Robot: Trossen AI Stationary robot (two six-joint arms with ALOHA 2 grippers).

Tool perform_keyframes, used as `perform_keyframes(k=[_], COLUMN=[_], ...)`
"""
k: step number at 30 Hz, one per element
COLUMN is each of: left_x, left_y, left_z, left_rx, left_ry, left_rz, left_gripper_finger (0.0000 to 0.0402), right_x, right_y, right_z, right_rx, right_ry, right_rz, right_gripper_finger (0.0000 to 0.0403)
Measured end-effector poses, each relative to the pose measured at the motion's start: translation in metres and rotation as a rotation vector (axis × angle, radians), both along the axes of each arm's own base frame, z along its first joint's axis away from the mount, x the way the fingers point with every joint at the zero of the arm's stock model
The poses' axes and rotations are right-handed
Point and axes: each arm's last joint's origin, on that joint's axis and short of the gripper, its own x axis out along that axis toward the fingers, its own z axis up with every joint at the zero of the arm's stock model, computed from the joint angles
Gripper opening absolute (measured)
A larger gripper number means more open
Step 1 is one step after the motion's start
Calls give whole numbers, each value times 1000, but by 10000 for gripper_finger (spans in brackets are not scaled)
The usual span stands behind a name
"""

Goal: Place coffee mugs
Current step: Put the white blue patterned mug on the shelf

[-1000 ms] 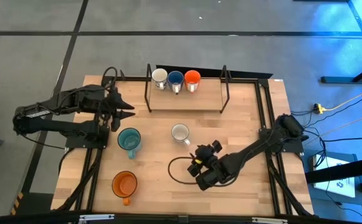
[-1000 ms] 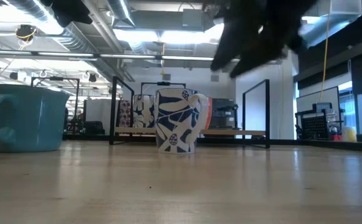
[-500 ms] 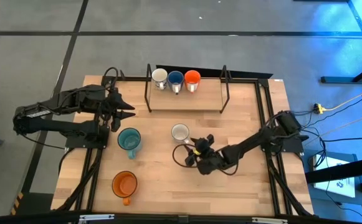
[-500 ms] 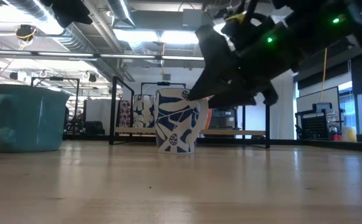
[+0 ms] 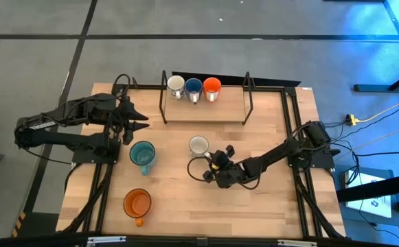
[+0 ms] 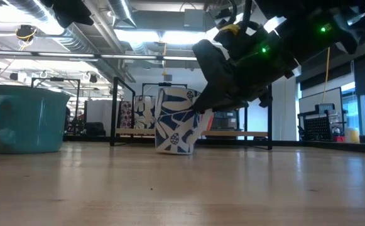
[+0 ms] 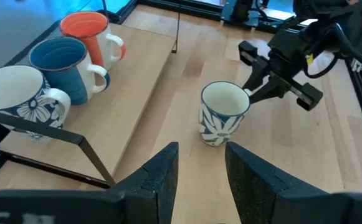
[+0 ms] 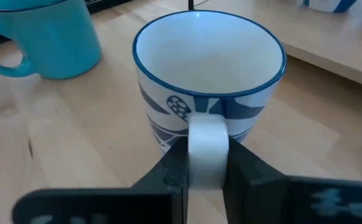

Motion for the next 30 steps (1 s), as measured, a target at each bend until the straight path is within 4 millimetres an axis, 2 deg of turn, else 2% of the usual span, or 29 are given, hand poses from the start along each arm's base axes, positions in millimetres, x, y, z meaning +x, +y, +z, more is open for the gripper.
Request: perform_keyframes(k=[6,16,28,30], left_x=[0,0,0,0], left_y=[0,0,0,0], left_z=[0,0,0,0], left_rx=[40,51,49,45], left_ry=[8,10,9,8], left_rz=[-24,-30,-29,-27], left_gripper_finger=[126,126,126,126], right_x=[7,32,67,75], right_y=[0,-3,-56,-65], right_z=[7,40,92,96], right_rx=[-1,-43,-176,-196], right_ry=[-7,-10,-89,-83], right_rz=[6,7,-238,-285], right_gripper_finger=[41,41,41,41])
